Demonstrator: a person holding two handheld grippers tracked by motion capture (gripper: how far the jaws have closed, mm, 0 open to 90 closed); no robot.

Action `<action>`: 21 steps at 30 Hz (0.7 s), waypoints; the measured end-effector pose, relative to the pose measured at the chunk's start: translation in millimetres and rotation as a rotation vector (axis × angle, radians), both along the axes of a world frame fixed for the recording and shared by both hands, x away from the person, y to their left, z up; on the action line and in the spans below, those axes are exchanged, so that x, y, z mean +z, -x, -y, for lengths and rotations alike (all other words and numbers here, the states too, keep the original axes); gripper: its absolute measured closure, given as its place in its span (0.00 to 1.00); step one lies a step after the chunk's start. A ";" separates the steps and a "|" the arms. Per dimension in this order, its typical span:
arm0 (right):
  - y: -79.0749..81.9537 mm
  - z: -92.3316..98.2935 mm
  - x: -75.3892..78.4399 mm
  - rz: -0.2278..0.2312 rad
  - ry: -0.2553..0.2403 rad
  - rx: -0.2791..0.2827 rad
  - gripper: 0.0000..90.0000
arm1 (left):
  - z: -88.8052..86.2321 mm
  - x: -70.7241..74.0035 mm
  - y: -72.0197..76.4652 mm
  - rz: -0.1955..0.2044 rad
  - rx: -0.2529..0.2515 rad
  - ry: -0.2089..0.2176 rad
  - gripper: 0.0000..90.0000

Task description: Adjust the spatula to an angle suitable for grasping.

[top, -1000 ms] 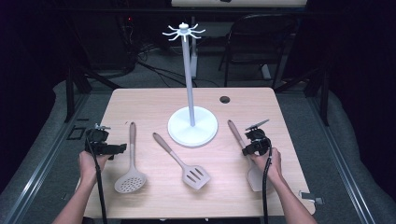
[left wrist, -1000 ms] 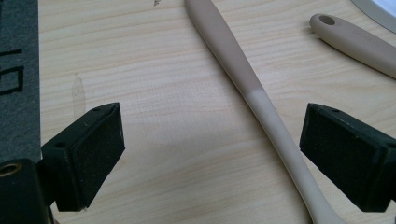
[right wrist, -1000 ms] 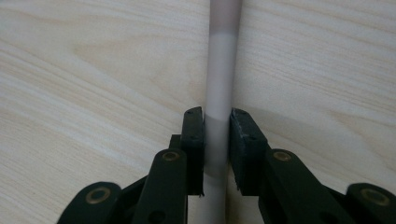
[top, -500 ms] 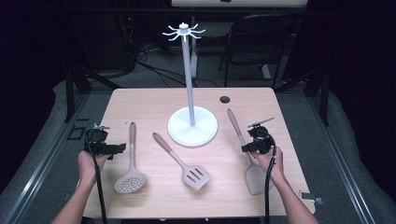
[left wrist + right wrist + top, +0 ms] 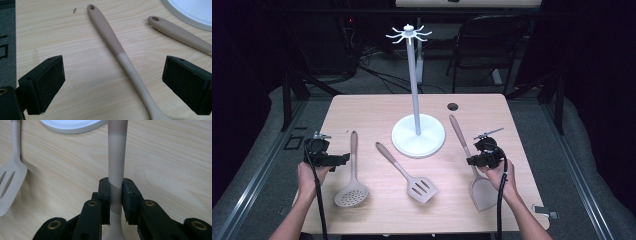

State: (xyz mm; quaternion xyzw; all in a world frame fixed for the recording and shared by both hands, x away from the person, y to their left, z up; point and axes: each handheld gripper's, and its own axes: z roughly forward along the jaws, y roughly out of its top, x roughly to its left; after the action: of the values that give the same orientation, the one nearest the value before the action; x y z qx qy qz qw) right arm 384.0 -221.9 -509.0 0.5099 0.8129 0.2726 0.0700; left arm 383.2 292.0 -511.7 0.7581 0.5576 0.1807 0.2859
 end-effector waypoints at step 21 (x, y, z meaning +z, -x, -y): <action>26.3 -33.1 11.9 0.040 0.019 0.153 0.87 | 13.4 1.6 1.4 0.010 -0.053 0.010 0.03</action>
State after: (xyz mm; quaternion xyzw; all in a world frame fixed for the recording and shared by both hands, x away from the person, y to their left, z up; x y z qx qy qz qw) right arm 357.7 -188.8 -497.2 0.4402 0.8504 0.2794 0.0704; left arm 381.8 278.6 -510.1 0.7702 0.5368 0.1740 0.2972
